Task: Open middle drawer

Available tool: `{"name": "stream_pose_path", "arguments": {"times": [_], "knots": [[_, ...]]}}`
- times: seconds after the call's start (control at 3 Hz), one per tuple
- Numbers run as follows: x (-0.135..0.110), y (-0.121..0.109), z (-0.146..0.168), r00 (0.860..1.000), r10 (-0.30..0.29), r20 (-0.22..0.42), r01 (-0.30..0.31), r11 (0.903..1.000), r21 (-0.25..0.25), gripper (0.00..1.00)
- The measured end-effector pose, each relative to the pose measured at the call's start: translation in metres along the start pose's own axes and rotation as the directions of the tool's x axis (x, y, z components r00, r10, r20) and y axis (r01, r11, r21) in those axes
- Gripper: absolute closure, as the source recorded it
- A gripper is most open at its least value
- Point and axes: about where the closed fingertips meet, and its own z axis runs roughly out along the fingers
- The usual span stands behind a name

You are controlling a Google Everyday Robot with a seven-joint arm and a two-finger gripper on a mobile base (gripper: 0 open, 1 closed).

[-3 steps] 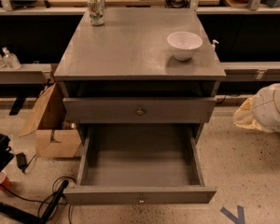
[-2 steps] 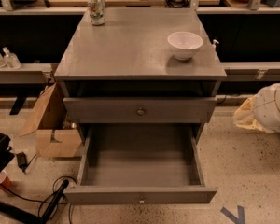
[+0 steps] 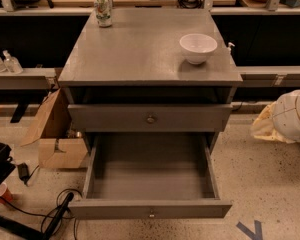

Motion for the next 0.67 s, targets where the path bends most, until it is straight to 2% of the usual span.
{"name": "stream_pose_path", "arguments": {"times": [0.33, 0.67], "knots": [[-0.0015, 0.0001, -0.0013, 1.0, -0.003, -0.002, 0.003, 1.0, 0.001, 0.0], [-0.0015, 0.0001, -0.0013, 1.0, -0.003, -0.002, 0.003, 1.0, 0.001, 0.0]]}}
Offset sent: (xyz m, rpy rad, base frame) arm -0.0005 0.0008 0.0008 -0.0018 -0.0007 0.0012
